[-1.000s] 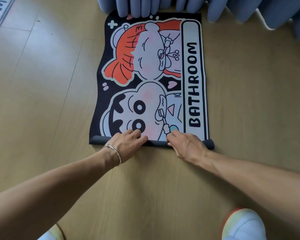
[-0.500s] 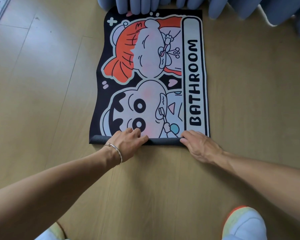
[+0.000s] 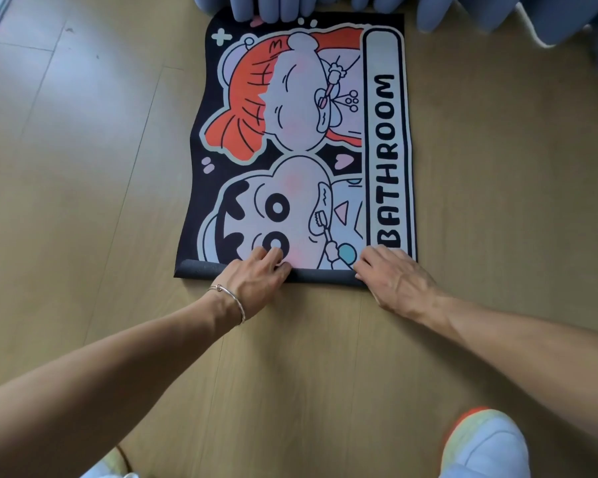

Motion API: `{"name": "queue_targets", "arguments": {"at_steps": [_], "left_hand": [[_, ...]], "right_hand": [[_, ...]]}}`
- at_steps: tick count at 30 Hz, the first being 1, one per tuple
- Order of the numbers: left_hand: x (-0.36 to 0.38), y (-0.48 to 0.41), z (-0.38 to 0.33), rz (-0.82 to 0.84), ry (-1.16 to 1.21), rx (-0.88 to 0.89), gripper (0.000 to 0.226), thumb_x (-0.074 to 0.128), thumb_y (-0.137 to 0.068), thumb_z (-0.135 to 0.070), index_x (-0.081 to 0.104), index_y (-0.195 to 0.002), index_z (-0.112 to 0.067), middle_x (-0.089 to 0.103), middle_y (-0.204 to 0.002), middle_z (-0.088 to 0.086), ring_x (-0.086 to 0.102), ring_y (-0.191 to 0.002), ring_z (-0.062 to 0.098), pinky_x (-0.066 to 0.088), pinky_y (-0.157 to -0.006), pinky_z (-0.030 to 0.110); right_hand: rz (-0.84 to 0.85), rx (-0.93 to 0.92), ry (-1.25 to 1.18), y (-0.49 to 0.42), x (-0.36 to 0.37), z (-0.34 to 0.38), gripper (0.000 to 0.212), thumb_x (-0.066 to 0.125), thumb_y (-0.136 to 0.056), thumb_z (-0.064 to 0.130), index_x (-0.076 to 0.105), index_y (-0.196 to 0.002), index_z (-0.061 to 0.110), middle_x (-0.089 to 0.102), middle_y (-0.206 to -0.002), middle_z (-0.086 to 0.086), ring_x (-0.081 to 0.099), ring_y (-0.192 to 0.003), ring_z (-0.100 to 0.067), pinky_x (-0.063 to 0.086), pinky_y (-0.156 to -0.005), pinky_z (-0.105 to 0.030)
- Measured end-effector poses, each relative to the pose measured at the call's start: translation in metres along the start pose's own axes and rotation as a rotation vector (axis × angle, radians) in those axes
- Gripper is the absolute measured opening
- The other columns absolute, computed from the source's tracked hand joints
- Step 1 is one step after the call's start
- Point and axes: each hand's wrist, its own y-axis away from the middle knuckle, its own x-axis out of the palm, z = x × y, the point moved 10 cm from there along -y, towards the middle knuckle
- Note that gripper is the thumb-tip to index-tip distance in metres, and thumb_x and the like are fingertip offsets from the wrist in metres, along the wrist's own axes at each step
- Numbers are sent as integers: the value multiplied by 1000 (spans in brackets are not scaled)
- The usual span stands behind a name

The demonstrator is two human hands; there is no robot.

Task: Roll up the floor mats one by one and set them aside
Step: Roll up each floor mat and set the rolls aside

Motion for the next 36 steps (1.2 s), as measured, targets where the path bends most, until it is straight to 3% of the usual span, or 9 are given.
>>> {"name": "queue_targets", "arguments": {"at_steps": [3, 6, 8, 11, 14, 19, 23, 29, 36], "left_hand": [[0, -3, 0, 10, -2, -5, 46, 41, -89, 0, 35, -132, -14, 36, -121, 6, 40, -101, 23, 40, -62, 30], [-1, -4, 1, 8, -1, -20, 46, 41, -90, -1, 35, -133, -15, 36, -120, 5, 40, -101, 22, 39, -62, 30], [-3, -3, 2, -5, 21, -31, 50, 41, -89, -1, 31, -135, -18, 37, -119, 5, 40, -100, 23, 39, -61, 31], [-5, 1, -3, -34, 49, 36, 65, 42, -83, 1, 13, -133, -29, 41, -116, 7, 44, -95, 24, 41, -61, 33], [-4, 3, -7, -108, -83, 120, 75, 57, -73, -5, 17, -132, -28, 53, -111, 11, 53, -84, 27, 48, -68, 40], [-3, -3, -12, -18, -78, 33, 64, 40, -88, -9, 13, -144, -24, 32, -132, 10, 39, -114, 29, 38, -89, 44], [-7, -14, 0, -35, 8, -9, 60, 37, -88, -4, 23, -141, -29, 35, -124, 6, 39, -107, 25, 44, -80, 38], [-8, -19, 11, -8, -6, -29, 58, 34, -94, -12, 17, -145, -32, 38, -123, 4, 41, -108, 25, 36, -69, 31], [-6, -7, 46, -194, -48, -20, 38, 22, -92, -44, 43, -117, -24, 56, -81, 5, 51, -64, 25, 42, -53, 34]], "right_hand": [[31, -52, 6, -4, 0, 17, 38, 32, -85, -1, 46, -118, 13, 48, -106, -6, 45, -90, -21, 42, -79, -34], [-23, -46, 30, -8, -7, 29, 12, 50, -88, 20, 57, -90, 10, 55, -82, -7, 38, -67, -17, 37, -57, -33], [-41, -40, 34, -13, -8, 28, 19, 62, -85, 27, 58, -80, 9, 55, -73, -8, 40, -59, -20, 34, -49, -33], [-10, -25, -20, -20, -7, 25, 18, 49, -98, 24, 55, -97, 8, 55, -92, -10, 40, -71, -22, 36, -58, -34], [32, 9, -29, -29, -6, 19, 24, 33, -103, 27, 49, -108, 10, 45, -107, -6, 44, -77, -20, 45, -65, -35], [68, 31, -14, -34, -11, 21, 12, 42, -100, 16, 47, -109, 10, 42, -108, -6, 44, -72, -21, 40, -62, -34], [26, -15, 10, -33, -12, 34, 30, 41, -89, 5, 47, -118, 12, 46, -119, -7, 47, -98, -25, 38, -80, -35], [28, 97, -4, -30, 0, 28, 35, 43, -94, 18, 40, -129, 17, 46, -123, -4, 45, -106, -26, 34, -81, -39], [44, 91, -20, -32, 2, 19, 39, 42, -94, 13, 32, -131, 20, 42, -117, -4, 40, -103, -24, 33, -76, -37]]}}
